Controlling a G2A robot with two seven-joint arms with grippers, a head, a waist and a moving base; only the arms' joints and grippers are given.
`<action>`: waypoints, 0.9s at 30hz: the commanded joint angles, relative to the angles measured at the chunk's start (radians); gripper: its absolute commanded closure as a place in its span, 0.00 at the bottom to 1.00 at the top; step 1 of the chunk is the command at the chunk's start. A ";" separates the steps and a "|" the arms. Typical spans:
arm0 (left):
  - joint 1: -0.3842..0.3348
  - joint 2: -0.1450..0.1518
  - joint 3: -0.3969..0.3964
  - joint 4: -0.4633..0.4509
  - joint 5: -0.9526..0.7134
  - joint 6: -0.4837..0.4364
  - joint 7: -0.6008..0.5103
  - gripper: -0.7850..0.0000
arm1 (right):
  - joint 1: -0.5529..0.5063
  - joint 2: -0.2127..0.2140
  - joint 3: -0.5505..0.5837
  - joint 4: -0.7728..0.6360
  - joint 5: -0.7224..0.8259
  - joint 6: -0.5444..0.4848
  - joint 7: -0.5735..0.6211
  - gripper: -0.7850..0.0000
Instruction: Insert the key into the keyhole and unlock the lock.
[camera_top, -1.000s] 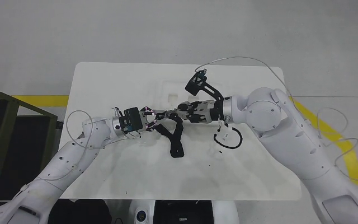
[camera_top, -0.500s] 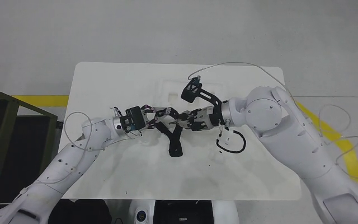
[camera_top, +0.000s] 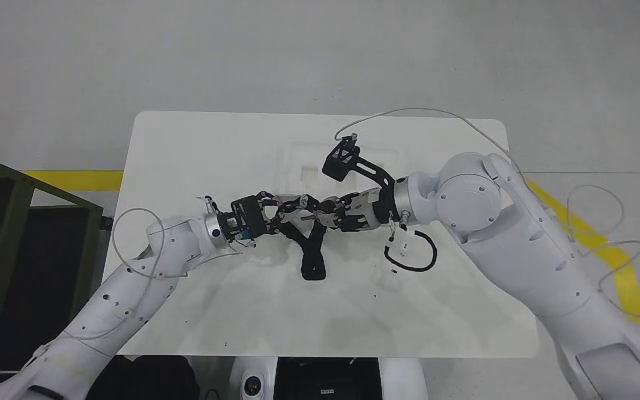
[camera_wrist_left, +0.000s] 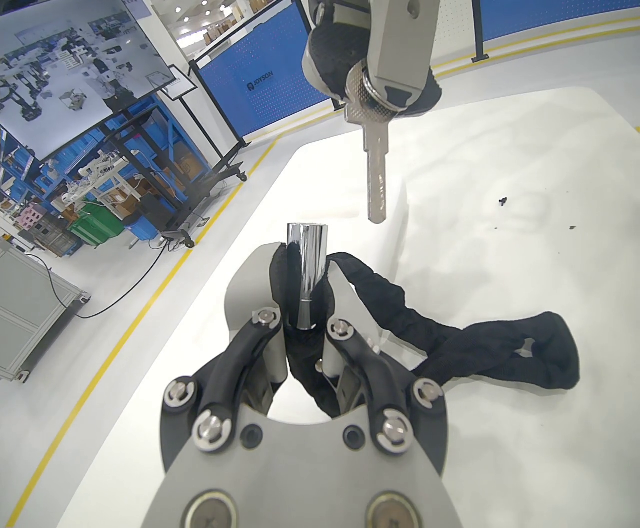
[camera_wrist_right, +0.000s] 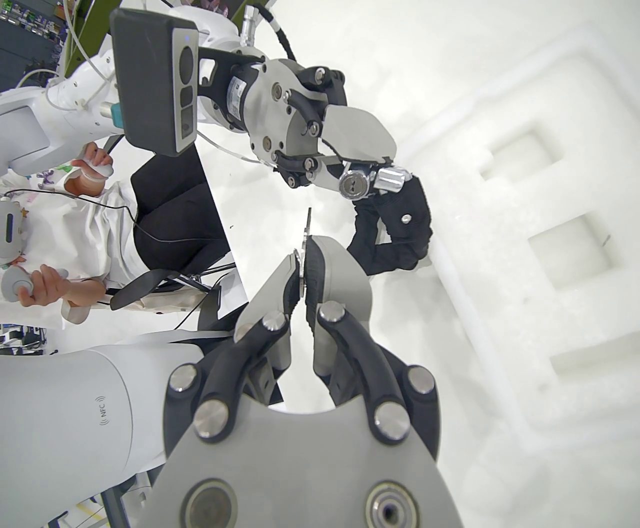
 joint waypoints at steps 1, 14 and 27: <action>0.000 0.000 0.000 0.000 0.000 0.000 0.000 1.00 | 0.000 0.000 0.000 0.000 0.000 0.000 0.000 1.00; 0.037 -0.003 -0.024 -0.021 0.010 0.013 -0.030 1.00 | -0.031 0.003 0.053 0.016 0.124 0.132 -0.006 1.00; 0.050 -0.004 -0.038 -0.027 0.021 0.022 -0.015 1.00 | 0.000 -0.009 0.041 0.067 0.169 0.226 0.006 1.00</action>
